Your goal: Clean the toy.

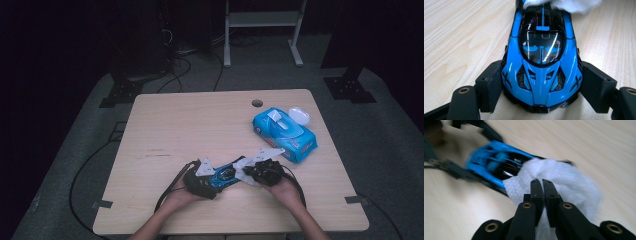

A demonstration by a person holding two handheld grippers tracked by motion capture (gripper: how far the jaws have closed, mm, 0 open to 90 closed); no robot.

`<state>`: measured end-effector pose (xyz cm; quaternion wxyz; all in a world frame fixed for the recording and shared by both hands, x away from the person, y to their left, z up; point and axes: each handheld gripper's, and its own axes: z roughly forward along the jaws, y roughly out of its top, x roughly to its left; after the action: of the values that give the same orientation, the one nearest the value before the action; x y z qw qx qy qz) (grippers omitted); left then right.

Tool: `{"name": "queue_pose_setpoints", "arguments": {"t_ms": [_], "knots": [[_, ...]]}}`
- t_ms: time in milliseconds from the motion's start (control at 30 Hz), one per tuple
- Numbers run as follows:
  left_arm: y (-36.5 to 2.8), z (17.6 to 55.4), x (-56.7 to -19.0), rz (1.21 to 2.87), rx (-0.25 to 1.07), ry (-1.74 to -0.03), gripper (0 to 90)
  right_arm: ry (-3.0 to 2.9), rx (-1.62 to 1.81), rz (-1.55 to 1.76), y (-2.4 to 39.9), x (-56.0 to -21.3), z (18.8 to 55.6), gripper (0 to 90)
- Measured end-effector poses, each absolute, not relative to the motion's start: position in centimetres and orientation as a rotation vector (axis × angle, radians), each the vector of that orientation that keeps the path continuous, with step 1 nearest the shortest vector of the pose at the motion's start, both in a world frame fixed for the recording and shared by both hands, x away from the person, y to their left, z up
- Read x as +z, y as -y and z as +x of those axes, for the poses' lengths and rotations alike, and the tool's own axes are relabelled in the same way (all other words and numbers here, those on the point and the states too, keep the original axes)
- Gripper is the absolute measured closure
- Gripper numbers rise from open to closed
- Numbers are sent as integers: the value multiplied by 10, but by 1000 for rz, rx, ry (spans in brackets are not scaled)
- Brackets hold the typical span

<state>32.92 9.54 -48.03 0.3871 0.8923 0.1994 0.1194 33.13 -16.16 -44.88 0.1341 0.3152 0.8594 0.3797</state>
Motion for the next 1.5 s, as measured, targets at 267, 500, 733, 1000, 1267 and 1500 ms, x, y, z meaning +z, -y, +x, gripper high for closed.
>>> {"name": "queue_pose_setpoints", "arguments": {"t_ms": [267,500,733,1000,1267,1500], "knots": [[-95,330,-480,2271,299,-509,256,-2532,1123,881,150,-448,330,873],[-96,330,-481,2270,298,-511,256,-2435,1080,906,143,-441,351,870],[-96,330,-481,2272,292,-506,257,-2402,1060,956,158,-448,356,871],[-95,330,-481,2268,291,-515,256,-2511,1120,951,163,-445,339,871],[-96,331,-481,2268,285,-510,257,-2482,1156,956,152,-444,354,871],[-96,331,-481,2265,287,-513,257,-2467,1071,925,145,-446,368,758]]}}
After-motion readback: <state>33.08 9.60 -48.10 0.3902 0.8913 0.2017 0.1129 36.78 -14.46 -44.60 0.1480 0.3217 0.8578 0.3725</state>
